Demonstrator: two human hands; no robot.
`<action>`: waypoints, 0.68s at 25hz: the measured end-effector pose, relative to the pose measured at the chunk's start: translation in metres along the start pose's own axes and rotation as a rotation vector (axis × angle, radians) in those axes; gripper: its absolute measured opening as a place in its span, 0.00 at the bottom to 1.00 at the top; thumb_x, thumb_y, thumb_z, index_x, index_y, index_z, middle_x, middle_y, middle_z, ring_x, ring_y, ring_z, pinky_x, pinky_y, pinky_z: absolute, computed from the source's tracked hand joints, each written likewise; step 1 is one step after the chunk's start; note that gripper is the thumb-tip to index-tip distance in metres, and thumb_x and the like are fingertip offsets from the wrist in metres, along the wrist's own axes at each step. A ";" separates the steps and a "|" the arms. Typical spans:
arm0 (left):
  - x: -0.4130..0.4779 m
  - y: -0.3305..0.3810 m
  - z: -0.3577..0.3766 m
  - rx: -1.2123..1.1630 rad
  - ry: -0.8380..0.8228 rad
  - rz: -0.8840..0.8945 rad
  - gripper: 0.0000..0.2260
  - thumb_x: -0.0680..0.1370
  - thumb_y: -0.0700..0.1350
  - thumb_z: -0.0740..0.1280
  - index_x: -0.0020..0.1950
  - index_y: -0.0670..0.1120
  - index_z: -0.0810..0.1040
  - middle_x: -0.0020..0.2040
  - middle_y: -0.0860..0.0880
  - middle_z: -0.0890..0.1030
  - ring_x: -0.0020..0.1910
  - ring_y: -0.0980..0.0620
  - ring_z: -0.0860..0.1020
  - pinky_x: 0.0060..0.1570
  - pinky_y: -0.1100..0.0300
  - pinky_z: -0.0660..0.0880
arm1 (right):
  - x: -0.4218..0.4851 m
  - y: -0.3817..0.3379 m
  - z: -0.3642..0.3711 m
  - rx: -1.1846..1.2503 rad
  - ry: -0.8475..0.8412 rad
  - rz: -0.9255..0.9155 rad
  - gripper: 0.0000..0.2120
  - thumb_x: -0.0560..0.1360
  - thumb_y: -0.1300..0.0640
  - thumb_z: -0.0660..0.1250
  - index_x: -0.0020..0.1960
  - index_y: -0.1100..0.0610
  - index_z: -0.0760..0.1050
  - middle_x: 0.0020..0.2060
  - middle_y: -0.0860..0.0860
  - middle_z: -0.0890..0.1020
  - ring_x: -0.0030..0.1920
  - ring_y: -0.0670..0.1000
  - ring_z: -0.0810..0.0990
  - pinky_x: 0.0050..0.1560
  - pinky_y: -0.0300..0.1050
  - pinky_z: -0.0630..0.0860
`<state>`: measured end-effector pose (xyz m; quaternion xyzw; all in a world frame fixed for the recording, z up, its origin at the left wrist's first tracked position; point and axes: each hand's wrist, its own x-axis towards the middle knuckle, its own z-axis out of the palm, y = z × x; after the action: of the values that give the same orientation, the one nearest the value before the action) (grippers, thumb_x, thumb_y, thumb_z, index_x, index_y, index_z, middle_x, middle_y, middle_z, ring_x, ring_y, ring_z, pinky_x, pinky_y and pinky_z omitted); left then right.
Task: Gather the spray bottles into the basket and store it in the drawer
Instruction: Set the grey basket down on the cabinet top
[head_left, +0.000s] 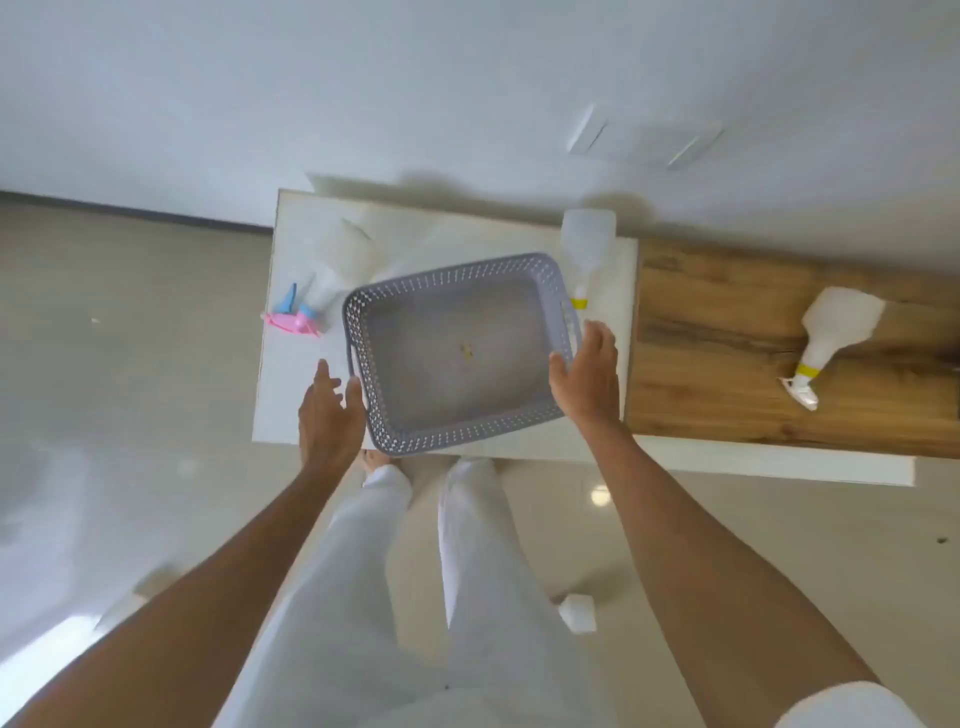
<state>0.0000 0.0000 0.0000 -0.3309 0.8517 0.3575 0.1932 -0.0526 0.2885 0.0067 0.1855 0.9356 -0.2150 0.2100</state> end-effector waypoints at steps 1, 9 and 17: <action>0.010 0.001 0.010 -0.030 0.011 -0.024 0.24 0.83 0.49 0.59 0.77 0.41 0.62 0.67 0.41 0.77 0.64 0.40 0.77 0.67 0.49 0.68 | 0.012 0.006 0.004 0.033 0.031 0.024 0.29 0.81 0.56 0.65 0.78 0.63 0.60 0.78 0.59 0.62 0.78 0.59 0.63 0.71 0.56 0.70; 0.043 -0.016 0.044 -0.248 0.072 -0.210 0.14 0.83 0.49 0.57 0.60 0.45 0.78 0.48 0.45 0.86 0.46 0.49 0.82 0.58 0.54 0.76 | 0.067 0.033 0.037 0.249 0.045 0.110 0.15 0.85 0.54 0.60 0.62 0.64 0.78 0.56 0.61 0.82 0.60 0.61 0.79 0.58 0.45 0.69; 0.070 -0.011 0.048 -0.670 -0.122 -0.322 0.18 0.86 0.48 0.52 0.45 0.44 0.78 0.33 0.46 0.76 0.29 0.51 0.73 0.36 0.59 0.73 | 0.101 0.031 0.045 0.579 0.058 0.268 0.19 0.86 0.49 0.55 0.44 0.54 0.79 0.31 0.49 0.80 0.30 0.47 0.78 0.41 0.45 0.77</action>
<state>-0.0375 -0.0001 -0.0765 -0.4837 0.6114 0.6003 0.1782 -0.1104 0.3187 -0.0886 0.3653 0.8083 -0.4374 0.1482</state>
